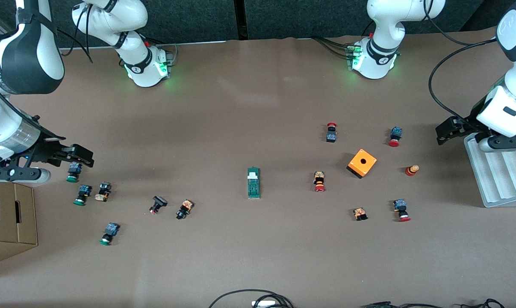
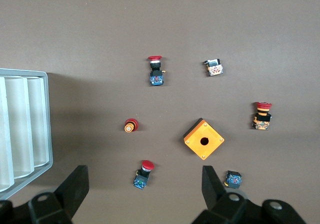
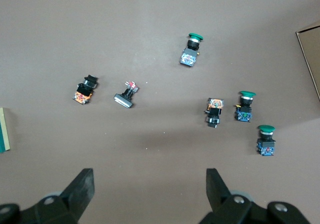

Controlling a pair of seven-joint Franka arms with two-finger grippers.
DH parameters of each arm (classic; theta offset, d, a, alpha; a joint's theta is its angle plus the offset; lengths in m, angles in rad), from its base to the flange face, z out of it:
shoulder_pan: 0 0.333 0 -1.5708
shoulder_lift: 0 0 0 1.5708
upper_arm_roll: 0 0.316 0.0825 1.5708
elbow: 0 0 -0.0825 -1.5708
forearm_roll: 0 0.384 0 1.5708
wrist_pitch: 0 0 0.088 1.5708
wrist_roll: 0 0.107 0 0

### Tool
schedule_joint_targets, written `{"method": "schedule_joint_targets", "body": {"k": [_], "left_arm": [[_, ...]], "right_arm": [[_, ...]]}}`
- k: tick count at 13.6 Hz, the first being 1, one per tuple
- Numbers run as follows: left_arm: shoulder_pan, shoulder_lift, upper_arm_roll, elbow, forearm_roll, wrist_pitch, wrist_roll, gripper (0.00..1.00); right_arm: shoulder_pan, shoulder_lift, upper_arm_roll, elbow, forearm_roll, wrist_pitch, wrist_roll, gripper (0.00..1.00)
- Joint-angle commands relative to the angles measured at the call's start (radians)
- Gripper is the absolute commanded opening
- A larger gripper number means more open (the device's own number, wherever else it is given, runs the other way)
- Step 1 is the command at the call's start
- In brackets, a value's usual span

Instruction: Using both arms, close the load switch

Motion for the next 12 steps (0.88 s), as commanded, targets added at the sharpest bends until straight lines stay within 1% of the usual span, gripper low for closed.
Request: {"method": "schedule_joint_targets", "body": {"k": [1, 8, 12], "left_arm": [[0.002, -0.023, 0.000, -0.015, -0.011, 0.000, 0.002, 1.00], [0.001, -0.023, 0.000, -0.015, -0.011, 0.000, -0.001, 1.00], [0.001, -0.021, 0.000, -0.014, -0.011, -0.023, -0.003, 1.00]], "right_arm": [[0.001, 0.003, -0.001, 0.011, -0.008, 0.000, -0.014, 1.00], [0.001, 0.007, -0.001, 0.017, -0.011, -0.002, -0.018, 1.00], [0.001, 0.007, -0.001, 0.016, -0.011, -0.002, -0.018, 1.00]]}}
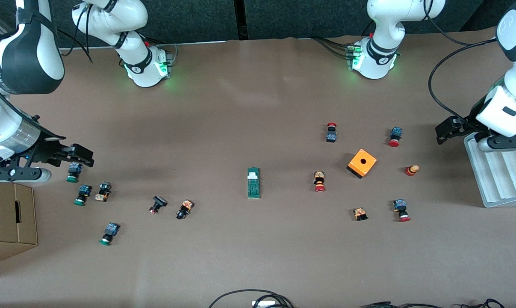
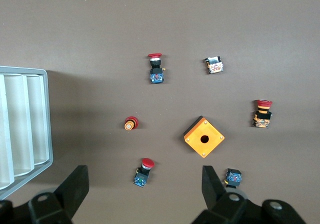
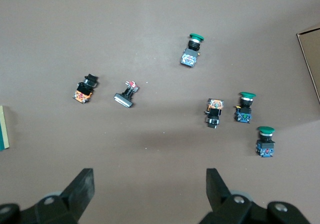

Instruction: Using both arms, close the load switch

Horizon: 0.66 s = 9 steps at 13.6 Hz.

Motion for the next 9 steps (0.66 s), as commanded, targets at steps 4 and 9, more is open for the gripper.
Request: {"method": "schedule_joint_targets", "body": {"k": [4, 9], "left_arm": [[0.001, -0.023, -0.001, -0.011, -0.013, -0.054, -0.006, 1.00], [-0.004, -0.021, -0.004, -0.003, -0.013, -0.056, -0.014, 1.00]], "right_arm": [[0.000, 0.007, -0.001, 0.016, -0.011, 0.000, -0.010, 1.00], [-0.002, 0.007, -0.001, 0.016, -0.011, 0.001, -0.010, 1.00]]}}
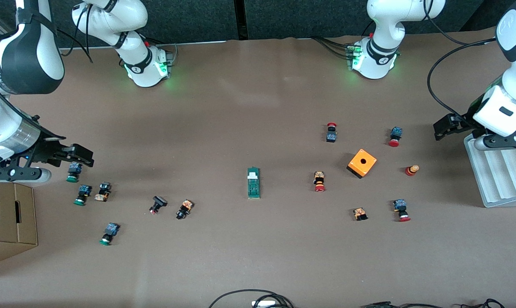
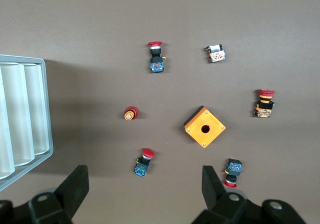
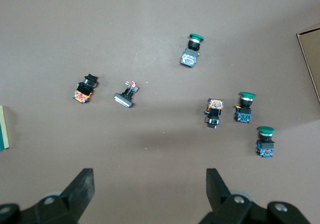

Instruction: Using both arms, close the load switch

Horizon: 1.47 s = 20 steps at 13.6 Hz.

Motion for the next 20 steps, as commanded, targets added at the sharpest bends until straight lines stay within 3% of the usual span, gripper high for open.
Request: {"method": "schedule_joint_targets", "body": {"k": [1, 20], "left_arm": [[-0.006, -0.020, -0.004, -0.003, -0.012, -0.016, -0.014, 1.00], [-0.014, -0.026, -0.037, -0.003, -0.029, -0.021, -0.023, 1.00]], "right_arm": [[-0.002, 0.007, -0.001, 0.016, -0.011, 0.001, -0.010, 1.00], [0.002, 0.010, 0.001, 0.016, -0.010, 0.003, -0.017, 1.00]]}}
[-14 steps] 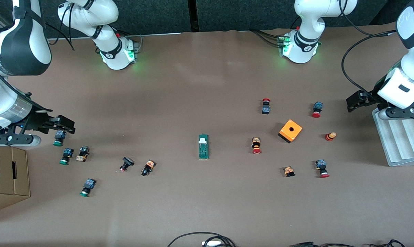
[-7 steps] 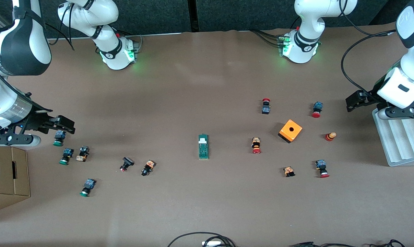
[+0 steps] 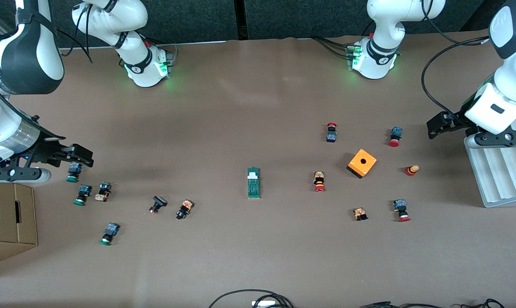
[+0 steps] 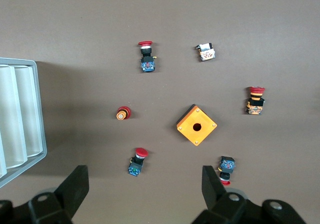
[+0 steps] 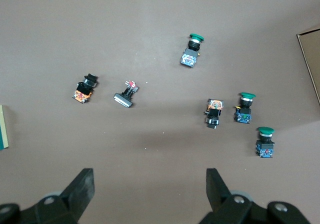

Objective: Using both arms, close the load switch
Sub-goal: 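Move the left gripper over the green load switch and lower it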

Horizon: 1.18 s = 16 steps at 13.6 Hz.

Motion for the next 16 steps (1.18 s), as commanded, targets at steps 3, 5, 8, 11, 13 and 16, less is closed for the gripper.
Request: {"method": "schedule_joint_targets", "body": {"k": [3, 5, 8, 11, 13, 16], "left_arm": [[-0.002, -0.013, -0.119, 0.024, -0.013, -0.017, -0.195, 1.00], [-0.002, -0.007, -0.183, 0.032, -0.013, -0.016, -0.285, 1.00], [-0.002, 0.015, -0.284, 0.034, -0.013, 0.018, -0.423, 1.00], [-0.003, 0.050, -0.375, 0.035, -0.010, 0.102, -0.518, 1.00], [-0.003, 0.091, -0.439, 0.029, 0.001, 0.194, -0.625, 1.00], [-0.005, 0.160, -0.502, 0.029, 0.003, 0.335, -0.748, 1.00]], "right_arm": [[0.002, 0.012, 0.001, 0.016, -0.008, 0.004, -0.010, 1.00], [0.002, 0.009, -0.001, 0.016, -0.010, 0.002, -0.012, 1.00], [0.000, 0.006, 0.001, 0.016, -0.008, 0.002, -0.012, 1.00], [0.000, 0.006, -0.001, 0.016, -0.007, 0.000, -0.010, 1.00], [0.002, 0.009, 0.001, 0.016, -0.007, 0.004, -0.010, 1.00], [0.002, 0.014, -0.001, 0.016, -0.008, 0.005, -0.010, 1.00]]}}
